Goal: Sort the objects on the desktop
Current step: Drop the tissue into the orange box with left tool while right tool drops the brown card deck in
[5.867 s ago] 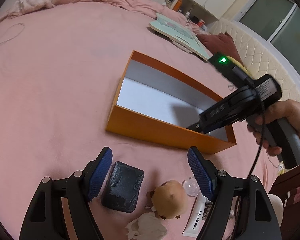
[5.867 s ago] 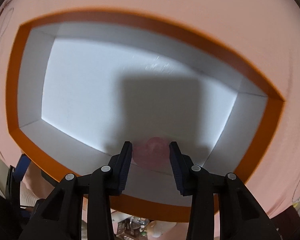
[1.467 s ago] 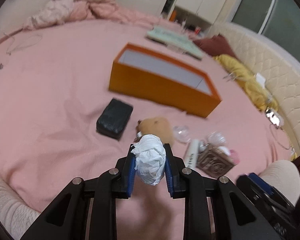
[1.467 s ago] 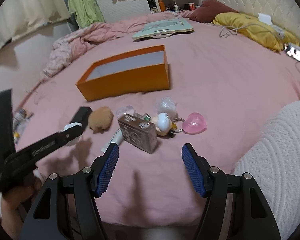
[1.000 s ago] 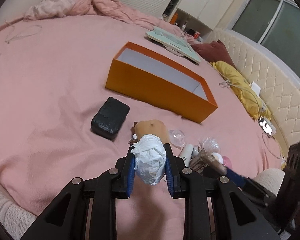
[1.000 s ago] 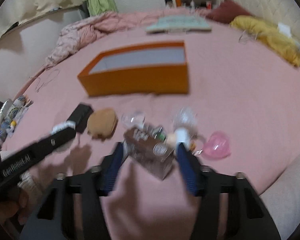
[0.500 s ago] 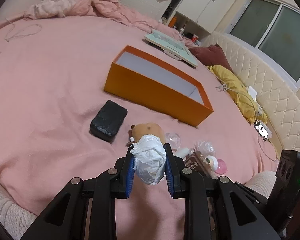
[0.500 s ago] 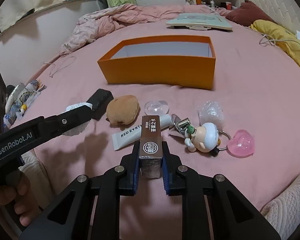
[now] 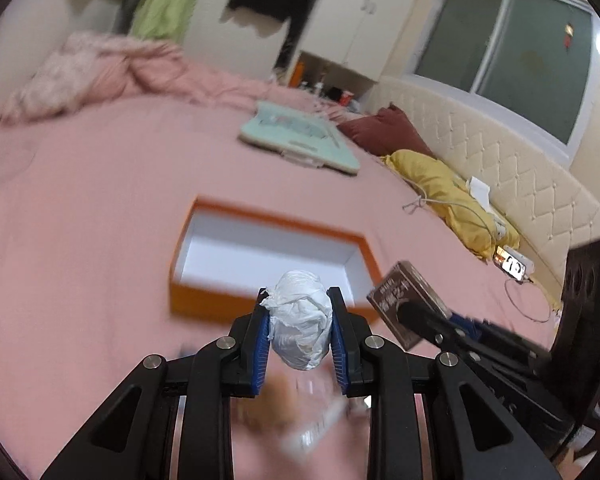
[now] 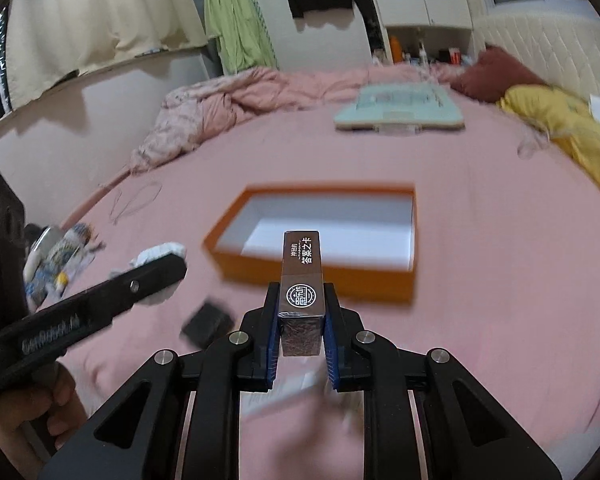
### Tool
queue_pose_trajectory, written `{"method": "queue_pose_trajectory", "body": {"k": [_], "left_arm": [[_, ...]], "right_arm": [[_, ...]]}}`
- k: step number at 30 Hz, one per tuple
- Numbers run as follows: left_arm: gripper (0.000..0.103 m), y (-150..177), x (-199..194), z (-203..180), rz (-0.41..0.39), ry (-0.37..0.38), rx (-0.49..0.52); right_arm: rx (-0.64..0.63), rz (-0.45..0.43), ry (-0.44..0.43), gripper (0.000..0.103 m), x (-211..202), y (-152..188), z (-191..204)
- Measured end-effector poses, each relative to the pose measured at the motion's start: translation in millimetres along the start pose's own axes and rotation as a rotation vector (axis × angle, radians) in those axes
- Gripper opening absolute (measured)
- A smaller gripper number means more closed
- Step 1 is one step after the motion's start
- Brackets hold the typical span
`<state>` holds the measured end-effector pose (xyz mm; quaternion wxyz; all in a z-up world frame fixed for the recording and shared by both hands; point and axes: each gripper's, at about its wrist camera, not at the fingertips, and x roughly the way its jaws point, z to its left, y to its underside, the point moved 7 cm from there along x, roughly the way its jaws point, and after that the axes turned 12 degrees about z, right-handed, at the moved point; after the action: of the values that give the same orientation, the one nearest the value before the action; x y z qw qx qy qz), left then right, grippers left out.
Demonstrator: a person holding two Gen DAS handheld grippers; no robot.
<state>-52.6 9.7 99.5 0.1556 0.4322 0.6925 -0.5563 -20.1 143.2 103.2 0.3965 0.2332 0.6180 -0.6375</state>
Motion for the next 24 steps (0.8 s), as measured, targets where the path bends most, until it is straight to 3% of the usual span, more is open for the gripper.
{"method": "queue_pose_trajectory", "body": {"k": [6,13,24], "left_arm": [[0.024,-32.1,54.0,18.8,0.037,-0.031,0.039],[0.024,-16.2,78.9,33.7,0.122,-0.014,-0.02],[0.025,-7.7,88.5,34.7,0.148,-0.081,-0.002]], "right_arm": [[-0.056,-0.05,0.102,0.02,41.9,-54.9,-14.1],[0.048,0.072,0.079,0.02,83.6,-37.9,-36.0],[0.06,0.091,0.07,0.021,90.1,-28.2,-43.2]]}}
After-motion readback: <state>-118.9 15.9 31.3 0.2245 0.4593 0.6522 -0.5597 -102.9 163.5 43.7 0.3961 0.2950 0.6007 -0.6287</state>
